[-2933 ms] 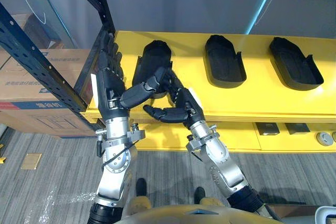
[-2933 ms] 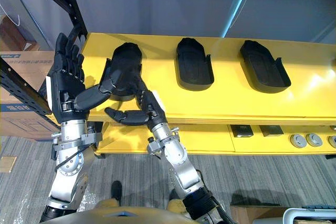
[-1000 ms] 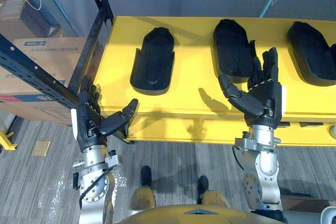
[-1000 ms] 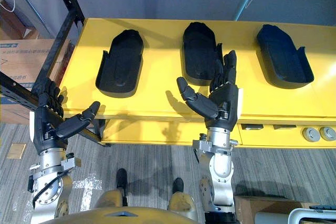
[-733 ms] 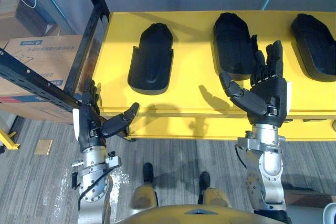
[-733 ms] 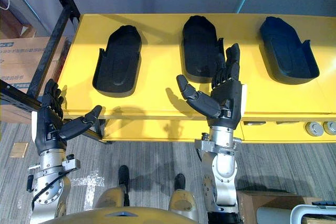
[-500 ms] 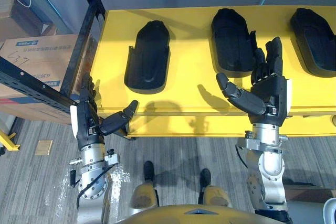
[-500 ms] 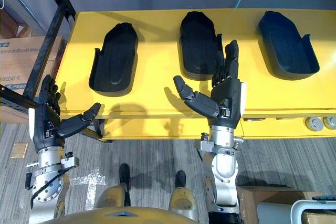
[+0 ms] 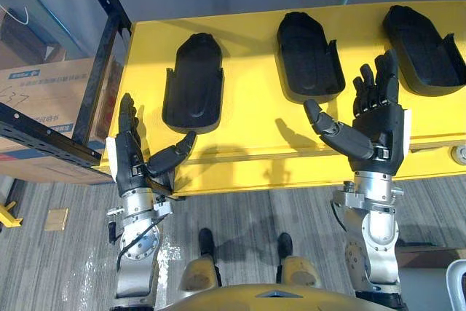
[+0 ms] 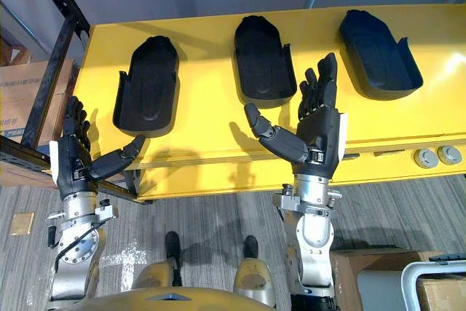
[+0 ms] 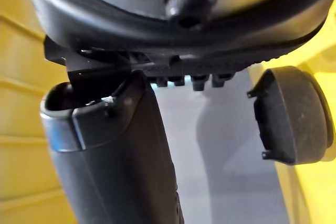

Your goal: Walk over and take three plastic housings, then place them on the shelf

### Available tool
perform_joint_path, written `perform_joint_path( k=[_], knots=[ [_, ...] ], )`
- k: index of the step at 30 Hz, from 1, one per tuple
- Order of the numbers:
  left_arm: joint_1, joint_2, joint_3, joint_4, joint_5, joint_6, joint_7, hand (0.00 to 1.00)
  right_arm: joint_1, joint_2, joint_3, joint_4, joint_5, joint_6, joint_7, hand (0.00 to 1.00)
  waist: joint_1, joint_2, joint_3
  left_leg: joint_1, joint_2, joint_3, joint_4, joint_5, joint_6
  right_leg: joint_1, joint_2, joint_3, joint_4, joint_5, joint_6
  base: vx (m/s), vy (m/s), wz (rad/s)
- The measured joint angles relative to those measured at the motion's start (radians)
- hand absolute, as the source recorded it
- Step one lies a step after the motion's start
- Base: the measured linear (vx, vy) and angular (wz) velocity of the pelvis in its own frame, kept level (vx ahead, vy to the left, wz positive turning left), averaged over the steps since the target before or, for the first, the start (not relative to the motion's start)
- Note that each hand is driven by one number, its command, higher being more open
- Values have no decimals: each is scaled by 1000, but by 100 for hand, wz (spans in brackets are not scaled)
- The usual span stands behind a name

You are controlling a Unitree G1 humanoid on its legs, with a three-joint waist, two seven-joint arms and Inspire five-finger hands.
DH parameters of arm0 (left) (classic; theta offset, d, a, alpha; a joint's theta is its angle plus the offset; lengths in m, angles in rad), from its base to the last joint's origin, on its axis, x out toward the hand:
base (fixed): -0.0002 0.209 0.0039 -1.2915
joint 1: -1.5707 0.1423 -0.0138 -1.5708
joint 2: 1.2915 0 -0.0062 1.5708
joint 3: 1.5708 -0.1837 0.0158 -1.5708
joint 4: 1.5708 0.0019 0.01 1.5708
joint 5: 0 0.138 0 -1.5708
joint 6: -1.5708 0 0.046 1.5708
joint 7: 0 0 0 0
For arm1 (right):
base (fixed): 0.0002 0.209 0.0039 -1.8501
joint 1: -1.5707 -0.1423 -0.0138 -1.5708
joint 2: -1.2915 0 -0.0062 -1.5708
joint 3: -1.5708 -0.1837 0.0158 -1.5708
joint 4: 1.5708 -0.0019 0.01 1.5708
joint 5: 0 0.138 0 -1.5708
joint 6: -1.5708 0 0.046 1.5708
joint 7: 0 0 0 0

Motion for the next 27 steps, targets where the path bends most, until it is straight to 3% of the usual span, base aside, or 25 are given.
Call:
perform_joint_path(
  k=[11, 27],
  knots=[
    [-52, 35, -51, 51, 83, 11, 80, 100, 4, 0, -2, 0, -1, -11, -4, 100, -21, 8, -6, 10, 0, 28, 0, -3, 1, -7, 0, 27, 0, 7, 5, -10, 3, -7],
    [-115, 36, -85, 115, 115, 83, 196, 100, 12, 0, -2, -2, -2, -11, -26, 100, -48, 15, -10, 18, -1, 60, 0, -7, 2, -22, 1, 66, 1, 14, 9, -9, 3, -6]
  ],
)
